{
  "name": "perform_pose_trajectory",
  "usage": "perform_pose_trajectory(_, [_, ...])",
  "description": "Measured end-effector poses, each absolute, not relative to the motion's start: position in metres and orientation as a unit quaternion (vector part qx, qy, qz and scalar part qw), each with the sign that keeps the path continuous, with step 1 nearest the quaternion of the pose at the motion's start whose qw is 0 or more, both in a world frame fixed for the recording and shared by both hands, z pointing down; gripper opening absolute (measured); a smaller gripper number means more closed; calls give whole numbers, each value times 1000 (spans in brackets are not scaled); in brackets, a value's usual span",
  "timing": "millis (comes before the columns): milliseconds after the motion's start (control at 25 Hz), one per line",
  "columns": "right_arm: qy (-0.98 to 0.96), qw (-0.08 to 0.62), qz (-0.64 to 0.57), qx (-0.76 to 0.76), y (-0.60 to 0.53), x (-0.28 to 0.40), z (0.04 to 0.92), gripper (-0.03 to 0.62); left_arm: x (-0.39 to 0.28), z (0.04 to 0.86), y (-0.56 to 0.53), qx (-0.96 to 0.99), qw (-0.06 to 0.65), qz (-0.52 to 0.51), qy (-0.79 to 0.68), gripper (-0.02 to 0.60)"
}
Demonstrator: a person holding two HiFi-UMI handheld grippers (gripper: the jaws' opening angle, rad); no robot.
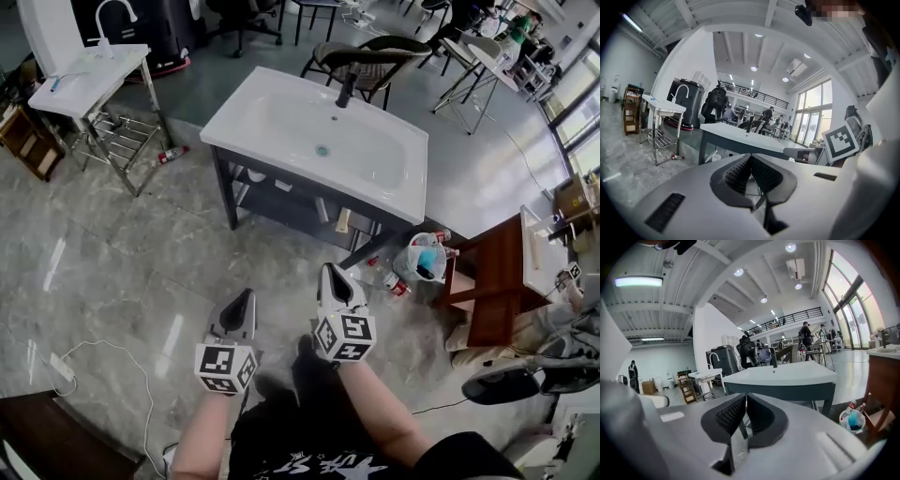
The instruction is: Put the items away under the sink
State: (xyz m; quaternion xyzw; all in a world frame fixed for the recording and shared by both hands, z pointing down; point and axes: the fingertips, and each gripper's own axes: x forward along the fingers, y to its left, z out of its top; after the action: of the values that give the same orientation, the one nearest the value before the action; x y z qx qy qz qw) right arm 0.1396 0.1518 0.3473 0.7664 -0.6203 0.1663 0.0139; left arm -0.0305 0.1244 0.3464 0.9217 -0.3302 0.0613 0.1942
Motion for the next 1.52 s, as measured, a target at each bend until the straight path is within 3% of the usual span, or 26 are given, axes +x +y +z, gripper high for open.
perform_pose_trajectory(520, [-680,-15,129,722,171,97,254,2,-83,256,150,922,149,18,-357,9])
perform_pose_trajectory(920, [-748,5,78,659,185,55,225,2,-109,231,155,909,128,-14,-395,9])
perform_pose_trajectory(1520, [-736,14,104,669,177,104,245,2,-84,241,143,913,130,7,-386,9])
